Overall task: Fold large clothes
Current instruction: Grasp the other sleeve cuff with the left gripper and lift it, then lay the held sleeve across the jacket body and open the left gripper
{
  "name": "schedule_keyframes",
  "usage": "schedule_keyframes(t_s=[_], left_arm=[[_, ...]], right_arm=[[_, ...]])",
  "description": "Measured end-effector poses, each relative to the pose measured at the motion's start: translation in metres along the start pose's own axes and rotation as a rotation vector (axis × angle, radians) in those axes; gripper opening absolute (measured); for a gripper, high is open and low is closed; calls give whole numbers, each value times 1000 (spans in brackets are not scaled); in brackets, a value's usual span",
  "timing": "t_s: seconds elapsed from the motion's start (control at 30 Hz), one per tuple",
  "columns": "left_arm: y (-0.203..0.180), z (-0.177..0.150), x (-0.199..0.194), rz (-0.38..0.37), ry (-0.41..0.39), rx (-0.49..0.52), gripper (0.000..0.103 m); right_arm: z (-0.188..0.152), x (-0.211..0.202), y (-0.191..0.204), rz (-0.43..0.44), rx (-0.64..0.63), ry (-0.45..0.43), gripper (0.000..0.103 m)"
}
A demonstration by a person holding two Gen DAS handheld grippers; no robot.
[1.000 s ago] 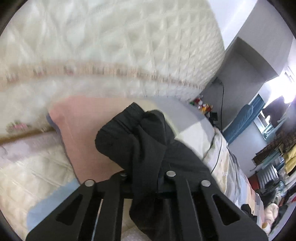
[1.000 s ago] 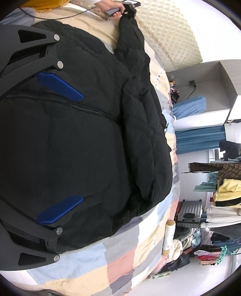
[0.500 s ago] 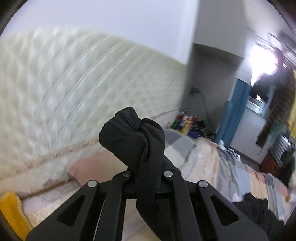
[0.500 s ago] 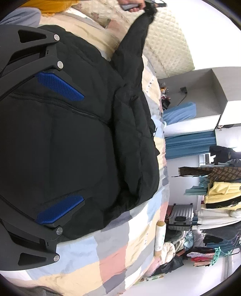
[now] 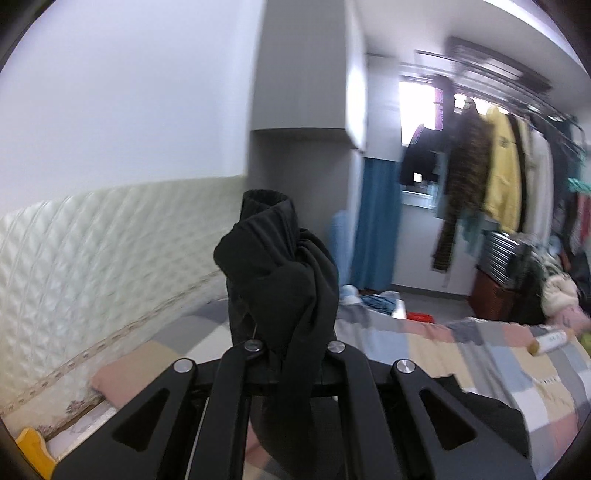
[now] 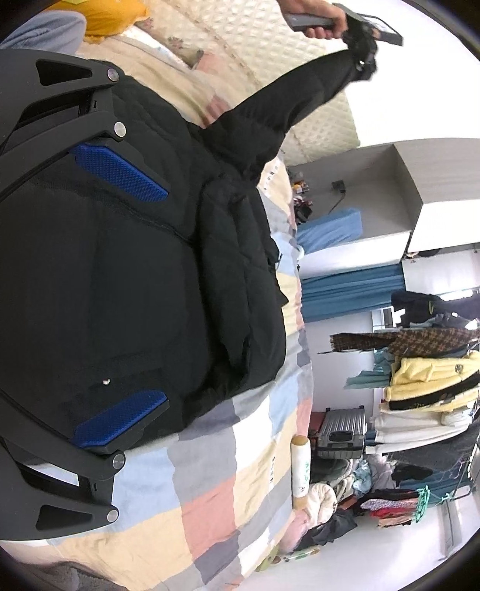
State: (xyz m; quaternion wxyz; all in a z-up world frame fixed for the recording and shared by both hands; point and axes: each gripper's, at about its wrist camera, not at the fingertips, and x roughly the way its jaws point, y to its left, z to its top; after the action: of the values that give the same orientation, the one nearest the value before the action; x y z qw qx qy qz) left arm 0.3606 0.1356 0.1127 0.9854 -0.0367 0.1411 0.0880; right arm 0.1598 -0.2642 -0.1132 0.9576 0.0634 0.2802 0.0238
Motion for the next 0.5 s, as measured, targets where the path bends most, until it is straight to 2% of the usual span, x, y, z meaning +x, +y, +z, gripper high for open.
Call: schedule_keyframes(t_s=[0.3,0.5], left_arm=[[-146,-32,-10,-189,27,151,5],[-237,-86,7,-294,99,206,6]], right_arm=[[7,-13,-28,9,35,-30,103],[5,-15,-46,2,70,-20,103]])
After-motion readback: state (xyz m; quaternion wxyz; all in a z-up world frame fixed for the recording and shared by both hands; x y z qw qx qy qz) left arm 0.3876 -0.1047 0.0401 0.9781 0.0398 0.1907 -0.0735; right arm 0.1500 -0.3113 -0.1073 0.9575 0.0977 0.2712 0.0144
